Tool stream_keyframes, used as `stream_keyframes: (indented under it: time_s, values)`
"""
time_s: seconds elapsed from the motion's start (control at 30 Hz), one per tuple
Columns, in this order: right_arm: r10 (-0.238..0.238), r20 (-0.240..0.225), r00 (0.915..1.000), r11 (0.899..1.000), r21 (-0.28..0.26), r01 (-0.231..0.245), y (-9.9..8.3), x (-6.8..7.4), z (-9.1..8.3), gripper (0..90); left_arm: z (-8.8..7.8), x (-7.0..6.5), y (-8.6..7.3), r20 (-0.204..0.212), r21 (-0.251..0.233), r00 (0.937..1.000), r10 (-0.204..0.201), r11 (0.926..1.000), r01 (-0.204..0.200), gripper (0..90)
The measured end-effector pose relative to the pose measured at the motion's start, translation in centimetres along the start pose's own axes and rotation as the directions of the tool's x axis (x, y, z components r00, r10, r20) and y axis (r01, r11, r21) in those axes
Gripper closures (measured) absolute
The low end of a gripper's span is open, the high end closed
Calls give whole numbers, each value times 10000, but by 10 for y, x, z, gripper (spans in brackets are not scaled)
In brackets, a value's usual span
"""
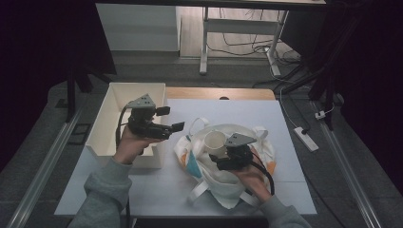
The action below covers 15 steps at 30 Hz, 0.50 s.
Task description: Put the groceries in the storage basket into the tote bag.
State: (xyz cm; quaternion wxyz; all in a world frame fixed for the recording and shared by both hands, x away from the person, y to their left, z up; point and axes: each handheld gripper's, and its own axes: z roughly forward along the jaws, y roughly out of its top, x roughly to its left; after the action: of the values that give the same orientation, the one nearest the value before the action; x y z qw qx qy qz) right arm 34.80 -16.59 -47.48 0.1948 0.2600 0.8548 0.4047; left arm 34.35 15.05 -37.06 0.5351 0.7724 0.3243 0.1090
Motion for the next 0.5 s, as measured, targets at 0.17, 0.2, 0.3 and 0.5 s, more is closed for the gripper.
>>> stream_keyframes:
  time_s: [0.17, 0.2, 0.3, 0.5]
  values:
    - [-30, -128, 9999, 9996, 288, 34, 0, -2, 15, 228, -2, 2, -1, -166, 101, 9999, 44, 9999, -42, 151]
    - [-46, -126, 9999, 9993, 362, 51, -1, -2, 17, 228, -2, 2, -1, -184, 109, 9998, 44, 9999, -42, 151]
    - [29, -167, 9999, 9993, 384, -23, -1, -4, 22, 227, -2, 3, -2, -212, 125, 9998, 22, 9999, -19, 151]
    - [28, -276, 9996, 9985, 540, -13, -2, -4, 21, 227, -3, 5, -3, -255, 190, 9997, 1, 9998, 4, 151]
